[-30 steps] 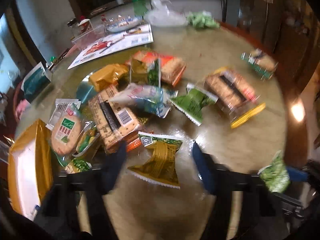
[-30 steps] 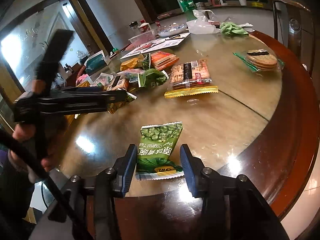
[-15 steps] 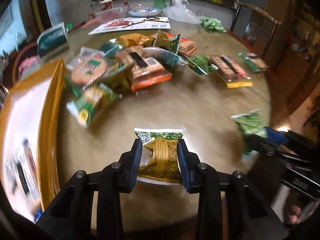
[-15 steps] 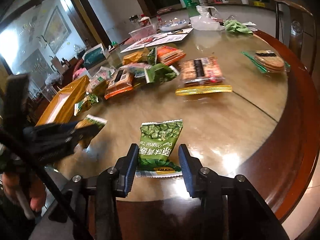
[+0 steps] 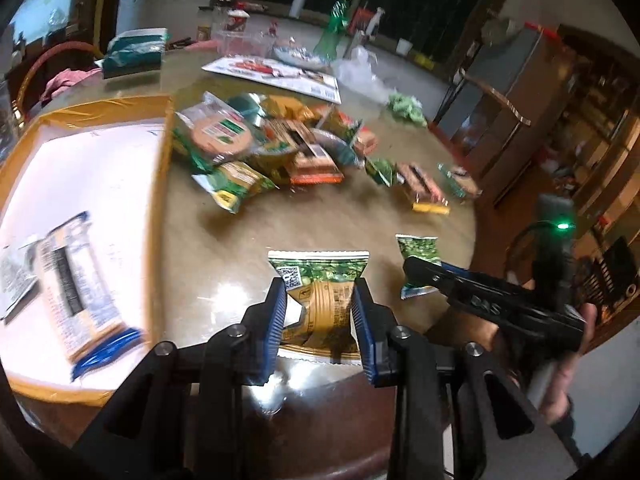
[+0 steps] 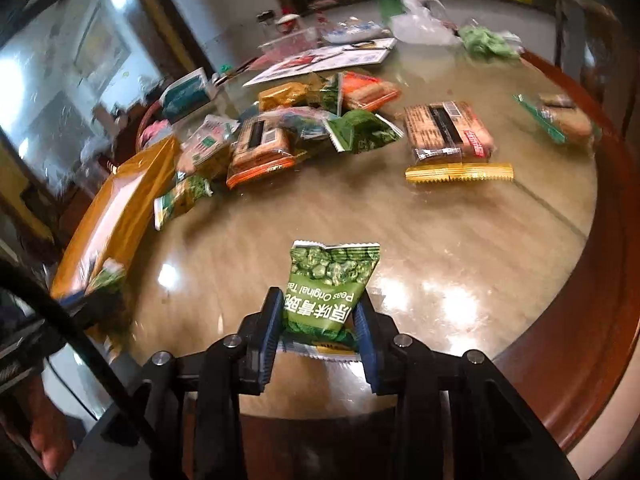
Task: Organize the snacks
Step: 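Carry both green snack bags over the orange tray and release them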
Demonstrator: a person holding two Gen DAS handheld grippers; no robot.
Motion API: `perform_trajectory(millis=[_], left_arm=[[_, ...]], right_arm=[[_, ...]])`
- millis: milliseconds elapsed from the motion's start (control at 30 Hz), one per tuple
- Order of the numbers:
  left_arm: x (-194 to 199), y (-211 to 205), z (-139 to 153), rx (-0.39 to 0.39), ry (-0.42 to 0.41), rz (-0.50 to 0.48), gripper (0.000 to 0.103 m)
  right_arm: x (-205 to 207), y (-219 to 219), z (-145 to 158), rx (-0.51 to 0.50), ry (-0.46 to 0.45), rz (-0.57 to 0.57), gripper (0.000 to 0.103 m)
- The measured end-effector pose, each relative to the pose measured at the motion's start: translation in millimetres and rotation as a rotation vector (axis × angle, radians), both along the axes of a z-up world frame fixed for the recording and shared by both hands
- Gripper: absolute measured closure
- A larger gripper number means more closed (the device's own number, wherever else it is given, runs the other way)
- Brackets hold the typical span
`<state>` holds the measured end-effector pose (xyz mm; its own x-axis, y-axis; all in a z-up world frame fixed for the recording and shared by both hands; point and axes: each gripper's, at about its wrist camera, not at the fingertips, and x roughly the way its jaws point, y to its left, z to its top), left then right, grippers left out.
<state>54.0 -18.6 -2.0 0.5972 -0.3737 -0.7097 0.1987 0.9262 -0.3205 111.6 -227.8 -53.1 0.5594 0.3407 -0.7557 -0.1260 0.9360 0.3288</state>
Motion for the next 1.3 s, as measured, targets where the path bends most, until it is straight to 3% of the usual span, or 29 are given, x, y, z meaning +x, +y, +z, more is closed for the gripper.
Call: perform_trajectory(millis=[267,467,700,833,967,1300], left_arm=[[-21,64,21,-0.07,-0.051,0.119,0.069],[-21,117,21,-0.118,-0.053,0.24,0.069],[-2,180,29,-0.131,-0.034,0.426,0.069],[19,202,27,-0.102,-0.029,0.469,0.069],[41,217,22,-0.105,0.011,0.502,0.069],[82,227,-10,-0.051,0.129,0.523,0.068]], right_arm=[[6,24,6,-0.109,-0.001,-0.001,0.075],[-6,50,29,-0.004,-0.085,0.088,0.075],[-4,126,54,0.055,-0.13,0.295,0.075],[8,169,61,0.071,-0.15,0.388,0.075],[32,208,57,0.09,-0.115,0.45,0.075],[69,262,32,-0.011,-0.055,0.455,0.075]])
